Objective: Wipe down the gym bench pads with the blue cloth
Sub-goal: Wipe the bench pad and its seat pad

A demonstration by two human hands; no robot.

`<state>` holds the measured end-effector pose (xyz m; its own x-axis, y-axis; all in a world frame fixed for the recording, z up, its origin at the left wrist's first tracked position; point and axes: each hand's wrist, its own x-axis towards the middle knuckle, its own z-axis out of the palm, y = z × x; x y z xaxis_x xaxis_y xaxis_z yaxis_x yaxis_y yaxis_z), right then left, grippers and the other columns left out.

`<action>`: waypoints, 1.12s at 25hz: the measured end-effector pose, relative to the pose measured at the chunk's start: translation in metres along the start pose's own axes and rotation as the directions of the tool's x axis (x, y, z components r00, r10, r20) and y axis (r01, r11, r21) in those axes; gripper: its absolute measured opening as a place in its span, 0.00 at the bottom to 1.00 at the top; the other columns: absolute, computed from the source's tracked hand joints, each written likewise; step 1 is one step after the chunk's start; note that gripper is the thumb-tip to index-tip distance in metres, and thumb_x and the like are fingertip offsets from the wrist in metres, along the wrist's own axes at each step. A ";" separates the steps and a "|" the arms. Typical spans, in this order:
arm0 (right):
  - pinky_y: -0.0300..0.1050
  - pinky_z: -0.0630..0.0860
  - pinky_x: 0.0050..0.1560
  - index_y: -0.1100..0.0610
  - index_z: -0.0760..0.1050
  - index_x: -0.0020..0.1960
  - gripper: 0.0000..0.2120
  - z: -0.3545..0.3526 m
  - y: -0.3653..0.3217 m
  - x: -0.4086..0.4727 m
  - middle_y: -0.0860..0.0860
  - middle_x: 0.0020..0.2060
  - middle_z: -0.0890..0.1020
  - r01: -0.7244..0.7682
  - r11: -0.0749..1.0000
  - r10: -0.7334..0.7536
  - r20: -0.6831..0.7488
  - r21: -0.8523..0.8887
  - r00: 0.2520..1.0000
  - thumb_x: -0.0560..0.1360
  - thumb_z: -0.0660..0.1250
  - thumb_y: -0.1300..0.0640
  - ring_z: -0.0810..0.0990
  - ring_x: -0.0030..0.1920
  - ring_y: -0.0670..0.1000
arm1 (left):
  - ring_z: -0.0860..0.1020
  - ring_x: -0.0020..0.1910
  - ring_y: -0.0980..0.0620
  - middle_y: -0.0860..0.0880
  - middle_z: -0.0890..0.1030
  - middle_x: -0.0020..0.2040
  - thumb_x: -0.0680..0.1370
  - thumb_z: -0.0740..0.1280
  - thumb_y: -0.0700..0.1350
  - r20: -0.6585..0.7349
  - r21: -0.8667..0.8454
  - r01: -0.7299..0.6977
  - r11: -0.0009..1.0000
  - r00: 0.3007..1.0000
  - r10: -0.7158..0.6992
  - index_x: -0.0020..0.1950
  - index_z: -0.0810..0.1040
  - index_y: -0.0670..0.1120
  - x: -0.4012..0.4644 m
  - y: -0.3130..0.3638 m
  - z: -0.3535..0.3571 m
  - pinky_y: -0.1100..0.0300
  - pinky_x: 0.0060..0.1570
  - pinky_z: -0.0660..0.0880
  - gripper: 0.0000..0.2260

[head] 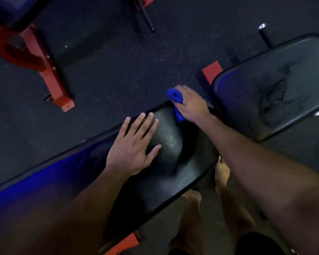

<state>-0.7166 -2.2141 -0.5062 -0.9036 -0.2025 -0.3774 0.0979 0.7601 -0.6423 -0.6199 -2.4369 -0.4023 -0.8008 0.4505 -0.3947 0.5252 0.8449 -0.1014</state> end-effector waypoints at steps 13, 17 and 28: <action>0.36 0.73 0.59 0.49 0.76 0.63 0.15 0.000 0.055 -0.058 0.44 0.51 0.83 -0.172 0.877 0.252 -0.124 0.448 0.960 0.77 0.67 0.47 0.80 0.52 0.41 | 0.53 0.83 0.46 0.47 0.54 0.84 0.84 0.50 0.63 0.012 -0.027 -0.021 0.999 1.000 0.021 0.84 0.55 0.46 0.003 -0.001 0.000 0.39 0.80 0.51 0.33; 0.47 0.75 0.57 0.53 0.75 0.61 0.14 -0.004 0.045 0.005 0.51 0.48 0.83 -0.200 0.912 0.210 0.012 0.359 0.978 0.79 0.64 0.47 0.82 0.53 0.54 | 0.53 0.83 0.46 0.46 0.54 0.84 0.84 0.51 0.63 0.003 -0.031 -0.018 0.999 1.000 0.018 0.84 0.56 0.46 0.002 0.000 -0.002 0.40 0.80 0.51 0.33; 0.47 0.74 0.57 0.48 0.70 0.64 0.20 0.050 0.067 -0.195 0.48 0.54 0.80 -0.487 0.787 0.572 -0.153 0.379 0.806 0.77 0.56 0.39 0.79 0.55 0.53 | 0.54 0.82 0.45 0.46 0.55 0.84 0.84 0.47 0.63 -0.021 -0.014 -0.034 0.999 0.999 0.034 0.84 0.55 0.46 0.003 -0.001 0.000 0.39 0.80 0.51 0.33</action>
<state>-0.5130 -2.1552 -0.5091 -0.7357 0.3660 -0.5699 0.6752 0.4627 -0.5745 -0.6225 -2.4361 -0.4029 -0.7884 0.4851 -0.3784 0.5483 0.8329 -0.0748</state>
